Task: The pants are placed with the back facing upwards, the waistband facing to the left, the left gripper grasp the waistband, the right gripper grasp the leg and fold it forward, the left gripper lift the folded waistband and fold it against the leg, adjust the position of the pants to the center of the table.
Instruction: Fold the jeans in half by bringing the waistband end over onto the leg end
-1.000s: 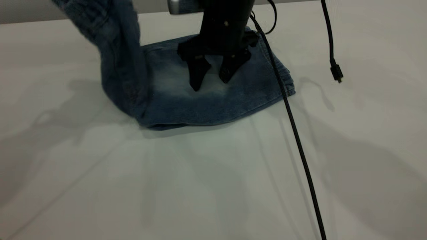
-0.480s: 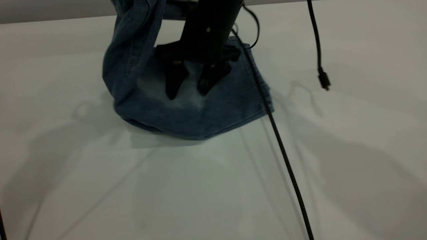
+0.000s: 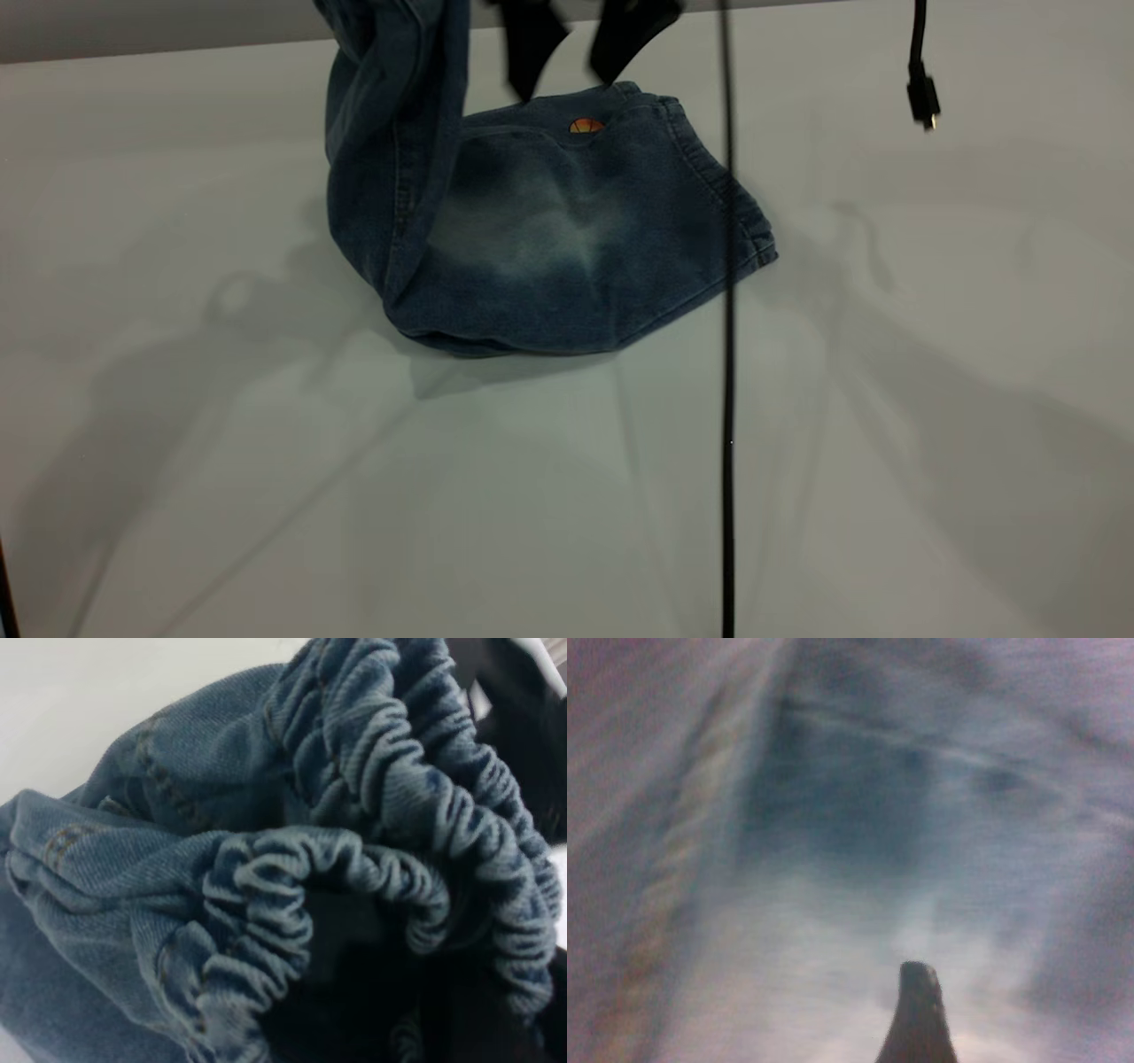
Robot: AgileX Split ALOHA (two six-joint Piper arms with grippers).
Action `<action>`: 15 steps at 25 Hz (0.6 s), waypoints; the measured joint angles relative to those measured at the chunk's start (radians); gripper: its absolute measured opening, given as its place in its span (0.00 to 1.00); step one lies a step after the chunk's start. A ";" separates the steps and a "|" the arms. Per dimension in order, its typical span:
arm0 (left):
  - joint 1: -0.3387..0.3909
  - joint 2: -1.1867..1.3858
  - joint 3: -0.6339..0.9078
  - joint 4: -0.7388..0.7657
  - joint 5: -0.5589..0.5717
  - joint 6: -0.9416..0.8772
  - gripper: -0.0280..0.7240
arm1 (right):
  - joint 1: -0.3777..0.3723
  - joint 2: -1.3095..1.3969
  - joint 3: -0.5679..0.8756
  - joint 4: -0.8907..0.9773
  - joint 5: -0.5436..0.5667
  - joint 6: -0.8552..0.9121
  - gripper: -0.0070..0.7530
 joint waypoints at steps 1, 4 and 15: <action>-0.011 0.007 0.000 0.000 -0.007 0.000 0.24 | -0.011 -0.011 0.000 -0.026 0.010 0.011 0.64; -0.042 0.039 0.000 -0.001 -0.033 0.000 0.24 | -0.058 -0.053 0.000 -0.080 0.030 0.029 0.64; -0.177 0.270 -0.034 -0.050 -0.251 0.006 0.24 | -0.173 -0.245 -0.001 -0.071 0.147 0.025 0.64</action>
